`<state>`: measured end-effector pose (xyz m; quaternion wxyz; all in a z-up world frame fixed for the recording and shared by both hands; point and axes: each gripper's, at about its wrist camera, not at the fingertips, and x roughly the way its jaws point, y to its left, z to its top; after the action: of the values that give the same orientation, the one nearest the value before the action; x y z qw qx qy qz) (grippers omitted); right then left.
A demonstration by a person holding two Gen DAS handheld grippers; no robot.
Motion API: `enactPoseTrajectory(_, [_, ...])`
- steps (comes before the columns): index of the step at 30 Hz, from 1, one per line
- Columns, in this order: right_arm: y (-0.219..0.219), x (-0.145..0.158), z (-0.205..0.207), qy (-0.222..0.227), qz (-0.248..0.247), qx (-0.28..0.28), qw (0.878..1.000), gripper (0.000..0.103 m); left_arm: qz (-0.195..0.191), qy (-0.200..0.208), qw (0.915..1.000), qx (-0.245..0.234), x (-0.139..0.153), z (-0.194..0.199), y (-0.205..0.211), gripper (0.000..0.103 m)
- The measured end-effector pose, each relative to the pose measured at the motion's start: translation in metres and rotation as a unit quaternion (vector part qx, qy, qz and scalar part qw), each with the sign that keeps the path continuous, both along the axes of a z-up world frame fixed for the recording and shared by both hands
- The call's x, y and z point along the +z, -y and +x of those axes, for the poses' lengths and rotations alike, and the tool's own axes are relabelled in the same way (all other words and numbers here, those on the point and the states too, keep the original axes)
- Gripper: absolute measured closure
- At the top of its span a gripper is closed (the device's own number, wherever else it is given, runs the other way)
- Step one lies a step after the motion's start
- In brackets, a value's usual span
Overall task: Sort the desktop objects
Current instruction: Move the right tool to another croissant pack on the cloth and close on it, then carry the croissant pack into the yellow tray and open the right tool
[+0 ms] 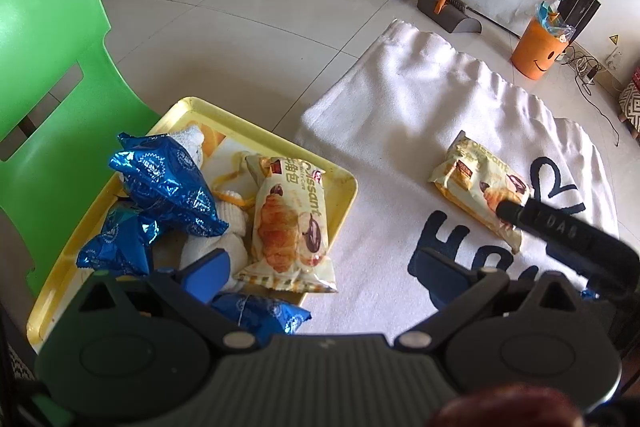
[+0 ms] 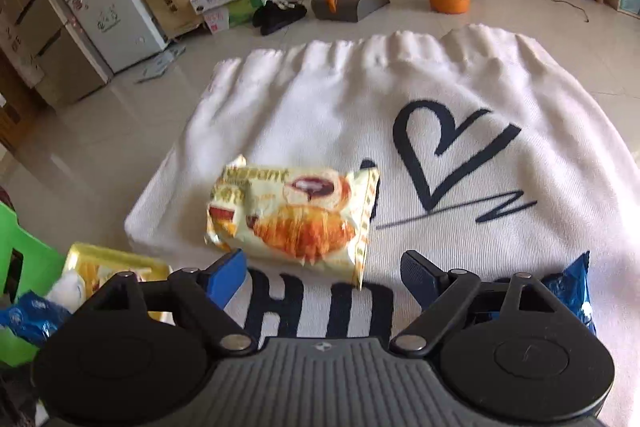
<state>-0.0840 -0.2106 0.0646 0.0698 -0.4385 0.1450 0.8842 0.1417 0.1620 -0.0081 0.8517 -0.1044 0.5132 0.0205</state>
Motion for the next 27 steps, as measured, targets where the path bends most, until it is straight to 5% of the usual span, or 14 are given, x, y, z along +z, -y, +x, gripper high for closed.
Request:
enactPoseTrajectory(4, [0.003,0.012,-0.027,-0.034,0.022,-0.016,0.999,0.018,-0.003,-0.003,1.0,0.005,-0.002,0.003,-0.001,0.001])
enactPoseTrajectory(11, [0.024,-0.015,-0.078,-0.013,0.04,0.019,0.999,0.017,0.001,-0.009,0.9999,0.008,-0.007,0.008,-0.001,0.001])
enactPoseTrajectory(27, [0.03,-0.029,-0.081,0.013,0.07,0.024,0.997,0.011,0.018,-0.008,0.9997,-0.013,-0.01,0.003,0.012,0.001])
